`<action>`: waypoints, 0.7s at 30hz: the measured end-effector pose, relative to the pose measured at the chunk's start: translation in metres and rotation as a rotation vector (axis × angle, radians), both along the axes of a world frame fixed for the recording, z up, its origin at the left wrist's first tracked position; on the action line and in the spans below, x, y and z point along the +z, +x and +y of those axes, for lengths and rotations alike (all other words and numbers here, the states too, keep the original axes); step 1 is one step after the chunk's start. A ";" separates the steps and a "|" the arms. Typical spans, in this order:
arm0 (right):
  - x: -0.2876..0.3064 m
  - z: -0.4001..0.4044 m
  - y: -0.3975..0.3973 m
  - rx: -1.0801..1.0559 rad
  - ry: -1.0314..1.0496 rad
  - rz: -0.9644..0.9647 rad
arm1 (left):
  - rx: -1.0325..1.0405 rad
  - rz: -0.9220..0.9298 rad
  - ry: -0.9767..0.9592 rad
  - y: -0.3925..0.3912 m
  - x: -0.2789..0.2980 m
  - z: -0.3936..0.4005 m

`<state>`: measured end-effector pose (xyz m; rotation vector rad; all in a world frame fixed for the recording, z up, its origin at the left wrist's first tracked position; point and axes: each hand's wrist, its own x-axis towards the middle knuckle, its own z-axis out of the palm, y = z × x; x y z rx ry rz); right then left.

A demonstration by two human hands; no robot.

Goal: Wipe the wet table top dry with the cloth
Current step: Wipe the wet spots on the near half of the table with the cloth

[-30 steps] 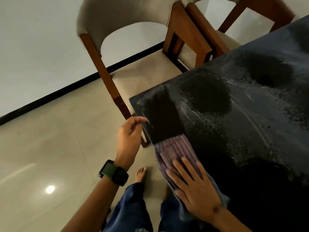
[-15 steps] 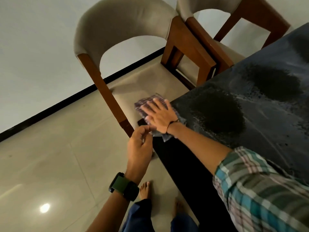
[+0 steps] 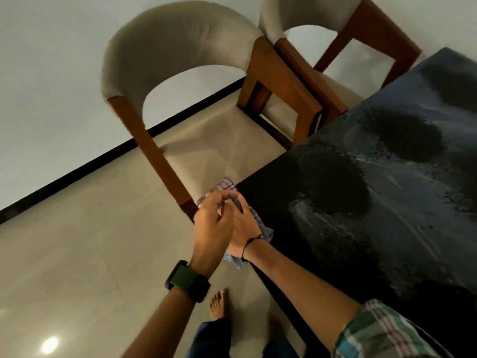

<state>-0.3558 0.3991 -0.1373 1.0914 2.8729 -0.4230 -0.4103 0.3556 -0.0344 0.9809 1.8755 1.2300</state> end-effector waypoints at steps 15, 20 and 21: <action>-0.012 0.083 0.140 -0.682 0.111 -0.238 | -0.141 -0.108 -0.040 -0.001 -0.020 0.005; -0.006 -0.035 0.104 -0.325 0.063 -0.193 | -0.299 -0.103 -0.022 0.017 -0.008 0.026; -0.006 -0.057 0.122 -0.298 0.052 -0.199 | -0.309 -0.089 -0.011 0.020 -0.006 0.031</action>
